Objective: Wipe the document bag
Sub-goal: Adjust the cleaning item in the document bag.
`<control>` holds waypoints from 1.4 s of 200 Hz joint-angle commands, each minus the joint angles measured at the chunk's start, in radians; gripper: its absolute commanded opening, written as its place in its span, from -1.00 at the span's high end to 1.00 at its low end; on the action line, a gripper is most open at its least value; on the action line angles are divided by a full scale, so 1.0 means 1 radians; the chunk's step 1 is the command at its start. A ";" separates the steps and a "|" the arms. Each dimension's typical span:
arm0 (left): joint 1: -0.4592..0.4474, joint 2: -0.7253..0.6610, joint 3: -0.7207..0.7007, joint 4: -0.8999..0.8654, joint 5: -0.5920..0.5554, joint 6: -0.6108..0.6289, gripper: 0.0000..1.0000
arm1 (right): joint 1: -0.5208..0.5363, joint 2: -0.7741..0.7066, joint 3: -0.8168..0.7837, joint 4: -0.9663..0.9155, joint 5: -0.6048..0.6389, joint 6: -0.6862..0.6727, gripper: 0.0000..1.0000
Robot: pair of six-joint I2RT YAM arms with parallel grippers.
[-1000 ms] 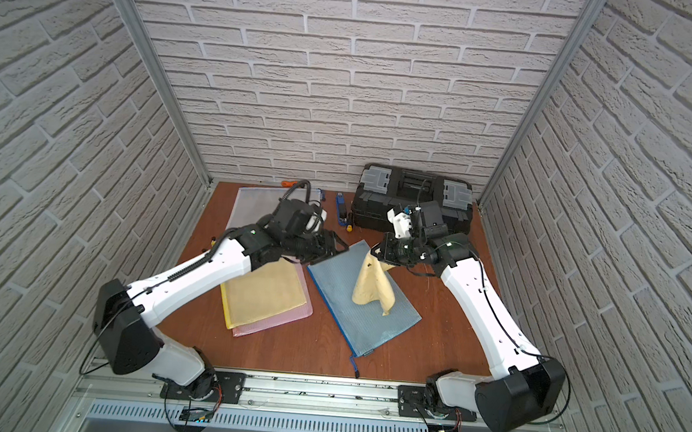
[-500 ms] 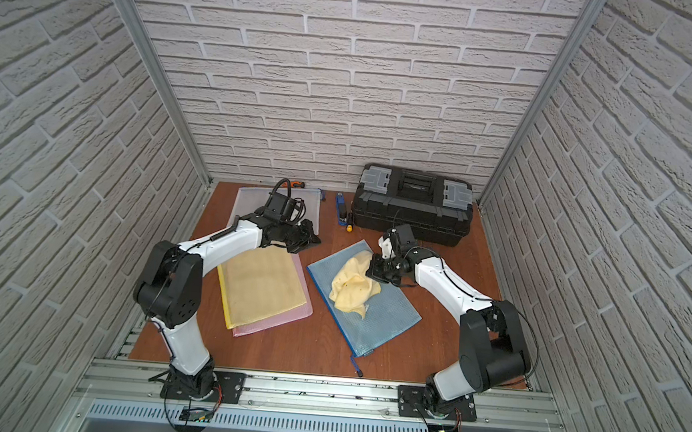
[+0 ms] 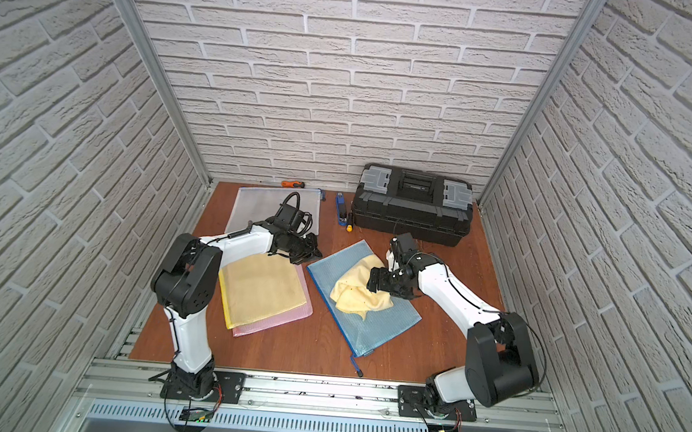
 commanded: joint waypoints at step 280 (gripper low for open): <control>-0.019 0.087 -0.043 -0.061 -0.093 0.066 1.00 | 0.269 0.724 0.534 0.108 -0.012 0.066 0.96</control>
